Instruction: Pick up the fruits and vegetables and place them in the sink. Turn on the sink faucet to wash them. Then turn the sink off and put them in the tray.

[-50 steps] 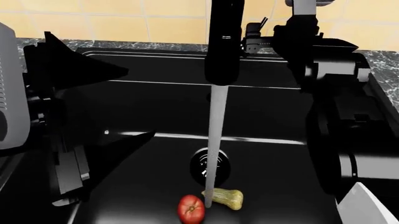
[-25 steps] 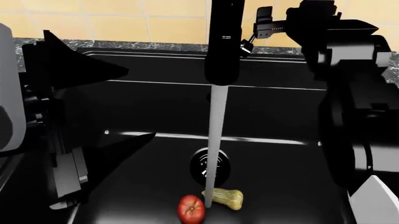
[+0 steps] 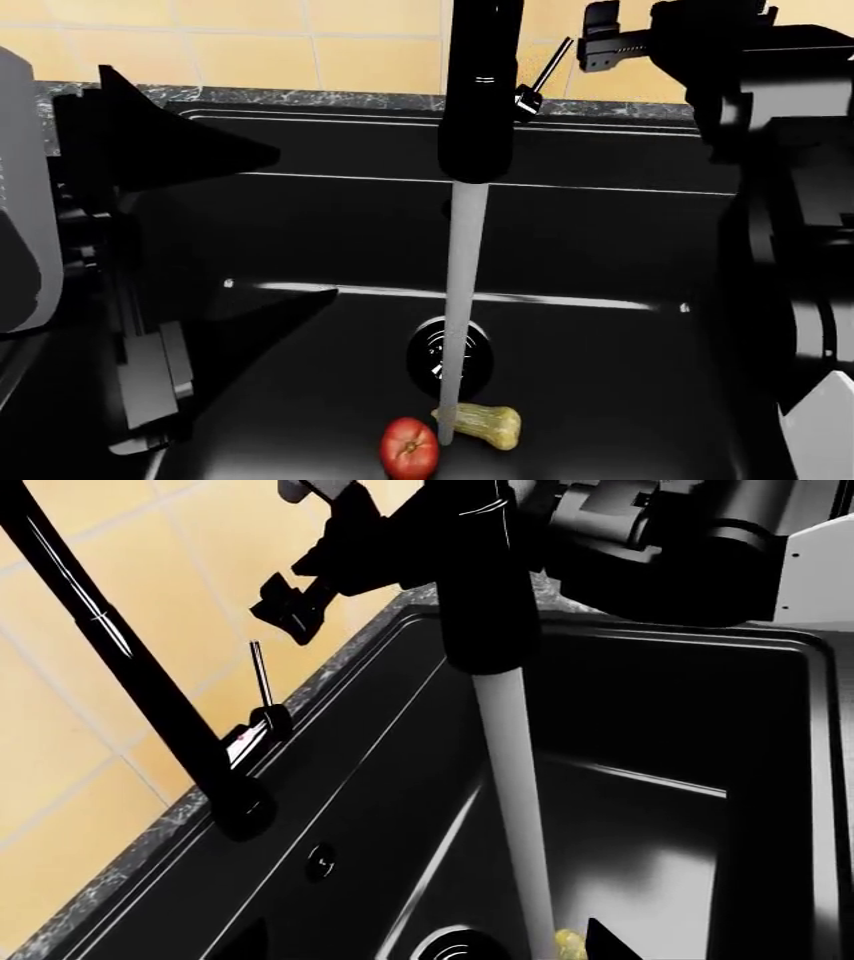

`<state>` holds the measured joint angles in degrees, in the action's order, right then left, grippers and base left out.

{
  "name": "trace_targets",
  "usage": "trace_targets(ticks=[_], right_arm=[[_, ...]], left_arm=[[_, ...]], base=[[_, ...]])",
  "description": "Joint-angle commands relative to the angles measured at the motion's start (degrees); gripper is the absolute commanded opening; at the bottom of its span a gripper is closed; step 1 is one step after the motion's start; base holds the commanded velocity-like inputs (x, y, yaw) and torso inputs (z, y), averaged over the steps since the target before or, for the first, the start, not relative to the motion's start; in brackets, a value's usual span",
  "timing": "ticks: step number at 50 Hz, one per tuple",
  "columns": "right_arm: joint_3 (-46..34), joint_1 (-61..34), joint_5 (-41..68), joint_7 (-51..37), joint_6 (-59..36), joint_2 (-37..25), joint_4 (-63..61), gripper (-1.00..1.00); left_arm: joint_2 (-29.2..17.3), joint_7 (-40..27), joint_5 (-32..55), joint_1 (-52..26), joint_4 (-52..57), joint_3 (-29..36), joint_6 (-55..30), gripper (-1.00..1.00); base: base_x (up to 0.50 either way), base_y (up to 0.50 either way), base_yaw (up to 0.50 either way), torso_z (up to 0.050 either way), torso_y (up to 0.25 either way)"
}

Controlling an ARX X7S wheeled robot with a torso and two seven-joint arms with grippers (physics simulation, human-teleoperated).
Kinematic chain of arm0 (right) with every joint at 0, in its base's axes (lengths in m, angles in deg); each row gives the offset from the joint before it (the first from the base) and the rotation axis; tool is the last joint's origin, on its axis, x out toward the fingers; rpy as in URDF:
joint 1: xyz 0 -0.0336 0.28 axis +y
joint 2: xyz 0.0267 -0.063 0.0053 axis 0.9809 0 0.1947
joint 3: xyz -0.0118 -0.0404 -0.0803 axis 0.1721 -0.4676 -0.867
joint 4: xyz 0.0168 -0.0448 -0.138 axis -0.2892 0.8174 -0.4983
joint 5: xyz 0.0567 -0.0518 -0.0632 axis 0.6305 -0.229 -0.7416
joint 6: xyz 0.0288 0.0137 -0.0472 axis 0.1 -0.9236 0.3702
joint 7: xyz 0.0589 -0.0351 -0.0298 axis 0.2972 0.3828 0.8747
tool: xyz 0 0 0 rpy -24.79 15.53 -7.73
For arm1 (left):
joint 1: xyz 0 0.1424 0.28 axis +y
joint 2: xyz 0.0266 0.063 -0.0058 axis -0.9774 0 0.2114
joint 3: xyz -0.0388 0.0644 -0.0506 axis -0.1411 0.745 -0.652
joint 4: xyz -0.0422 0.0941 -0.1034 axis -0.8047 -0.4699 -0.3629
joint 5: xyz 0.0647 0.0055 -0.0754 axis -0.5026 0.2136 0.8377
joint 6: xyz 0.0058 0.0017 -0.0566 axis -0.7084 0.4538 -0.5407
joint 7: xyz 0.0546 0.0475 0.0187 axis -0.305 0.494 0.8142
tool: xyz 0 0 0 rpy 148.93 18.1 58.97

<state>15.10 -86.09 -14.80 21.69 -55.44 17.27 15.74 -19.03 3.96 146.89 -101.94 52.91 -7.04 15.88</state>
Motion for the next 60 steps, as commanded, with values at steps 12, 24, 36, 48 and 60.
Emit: trace_targets(ticks=[12,24,36,48,60], right_arm=[[-0.2,2.3,0.5,-0.1,-0.5,-0.4,0.0,1.0],[0.5,3.8,0.7,-1.4,-1.5,0.4,0.1,1.0],[1.1,4.3,0.7,-2.1,-2.0,1.5,0.1,1.0],[1.4,3.7,0.6,-1.5,-1.6,3.0,0.1,1.0],[0.8,2.8,0.4,1.1,-0.9,4.3,0.1,1.0]], left_arm=[[0.2,-0.2,0.1,0.1,0.3,-0.1,-0.2,1.0],[0.4,-0.2,0.3,-0.1,0.2,-0.1,-0.6,1.0],[0.2,0.0,0.2,0.2,0.3,-0.4,-0.3,1.0],[0.1,0.5,-0.4,1.0,0.4,-0.5,0.3,1.0],[0.1,0.7,-0.7,1.7,0.5,-0.7,1.0,1.0]], base=[[0.0,0.0,0.0,0.0,0.0],[0.0,0.0,0.0,0.0,0.0],[0.0,0.0,0.0,0.0,0.0],[0.0,0.0,0.0,0.0,0.0],[0.0,0.0,0.0,0.0,0.0]])
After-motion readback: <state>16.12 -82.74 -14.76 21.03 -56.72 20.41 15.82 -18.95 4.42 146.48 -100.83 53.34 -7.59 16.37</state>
